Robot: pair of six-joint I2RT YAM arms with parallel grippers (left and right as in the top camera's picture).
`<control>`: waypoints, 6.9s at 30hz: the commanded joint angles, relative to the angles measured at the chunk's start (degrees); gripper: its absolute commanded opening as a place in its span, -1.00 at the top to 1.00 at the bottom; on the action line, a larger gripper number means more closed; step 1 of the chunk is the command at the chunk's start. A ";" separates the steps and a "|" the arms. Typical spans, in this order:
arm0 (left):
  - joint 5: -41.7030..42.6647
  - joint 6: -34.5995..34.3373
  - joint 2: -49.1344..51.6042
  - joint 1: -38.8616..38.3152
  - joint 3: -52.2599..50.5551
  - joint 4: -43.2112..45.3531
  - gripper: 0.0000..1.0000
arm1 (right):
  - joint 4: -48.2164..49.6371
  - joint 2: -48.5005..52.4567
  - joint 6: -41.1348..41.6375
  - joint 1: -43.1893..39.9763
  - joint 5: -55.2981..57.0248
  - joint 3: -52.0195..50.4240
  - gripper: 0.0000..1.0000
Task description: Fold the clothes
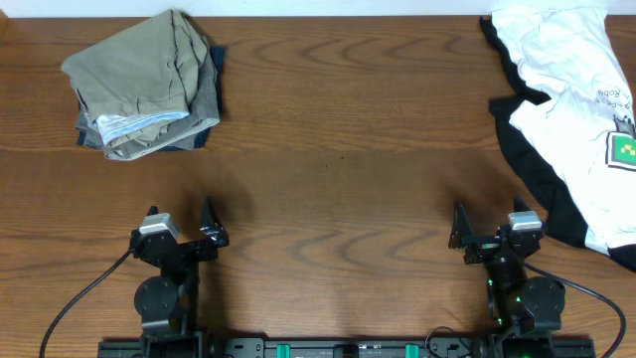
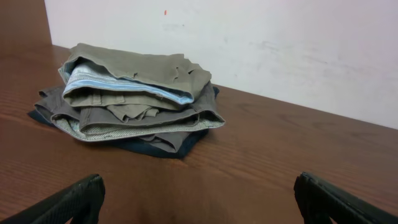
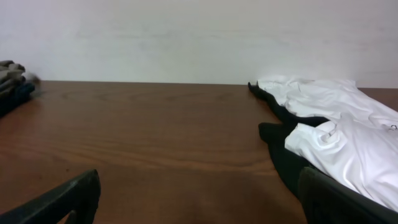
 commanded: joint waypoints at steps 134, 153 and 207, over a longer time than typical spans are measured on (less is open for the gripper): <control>10.25 4.66 42.40 -0.28 44.17 -21.09 -0.96 | -14.73 54.90 -3.72 0.42 -0.74 57.11 -0.99; 20.15 4.63 87.58 -6.51 71.71 -41.64 -0.96 | -25.99 81.72 -3.80 0.31 -8.46 75.67 -0.98; 21.81 4.61 101.63 -12.35 71.63 -33.73 -0.96 | -11.30 110.84 -2.21 -22.77 4.48 75.71 0.98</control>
